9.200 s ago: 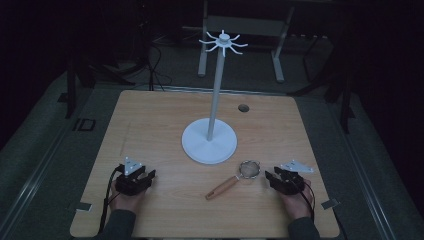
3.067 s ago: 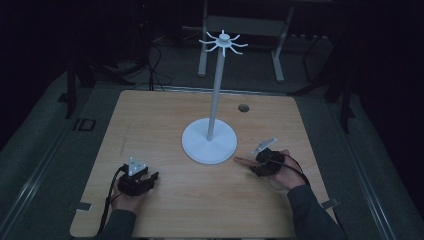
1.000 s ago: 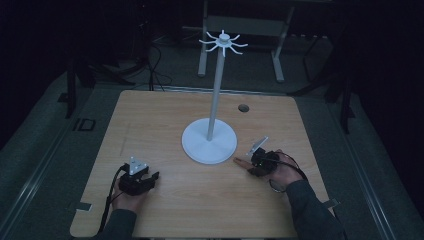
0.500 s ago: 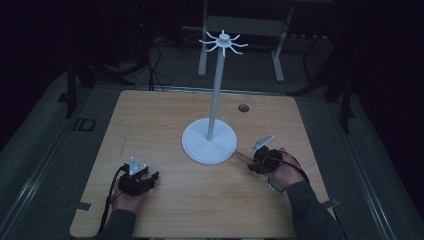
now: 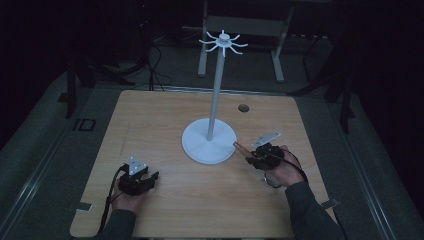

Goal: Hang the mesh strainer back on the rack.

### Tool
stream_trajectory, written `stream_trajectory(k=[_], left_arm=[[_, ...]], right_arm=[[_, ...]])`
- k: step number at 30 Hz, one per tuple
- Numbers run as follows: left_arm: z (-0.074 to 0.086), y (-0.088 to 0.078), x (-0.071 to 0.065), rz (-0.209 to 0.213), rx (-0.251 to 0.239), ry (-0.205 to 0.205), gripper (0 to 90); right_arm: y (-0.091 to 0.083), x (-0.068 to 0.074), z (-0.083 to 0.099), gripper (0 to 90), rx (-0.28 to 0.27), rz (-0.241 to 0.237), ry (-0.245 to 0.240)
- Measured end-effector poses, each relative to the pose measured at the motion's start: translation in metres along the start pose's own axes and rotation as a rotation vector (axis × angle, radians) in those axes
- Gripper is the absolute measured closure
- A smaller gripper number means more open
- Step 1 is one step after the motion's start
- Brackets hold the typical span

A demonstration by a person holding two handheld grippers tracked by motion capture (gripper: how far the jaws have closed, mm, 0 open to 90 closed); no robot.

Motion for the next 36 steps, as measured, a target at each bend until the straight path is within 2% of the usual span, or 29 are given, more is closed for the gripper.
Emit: stream_trajectory(k=[14, 22, 36], left_arm=[[0.000, 0.000, 0.000, -0.004, 0.000, 0.003, 51.4], [0.000, 0.000, 0.000, -0.003, -0.004, 0.006, 51.4], [-0.001, -0.001, 0.001, -0.006, -0.006, 0.004, 51.3]], right_arm=[[-0.009, 0.000, -0.014, 67.7, -0.086, 0.043, 0.012], [-0.019, -0.002, -0.029, 67.7, -0.183, 0.069, 0.036], [-0.028, -0.001, -0.049, 67.7, -0.290, 0.074, 0.071]])
Point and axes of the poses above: each handheld gripper's, and its own axes: y roughly forward along the jaws, z roughly out of its underside, x roughly to its left, the point moved 9 cm from there along y, roughly forward along the jaws, and after that the axes turned 2 degrees about -x, right-handed, at the moved point
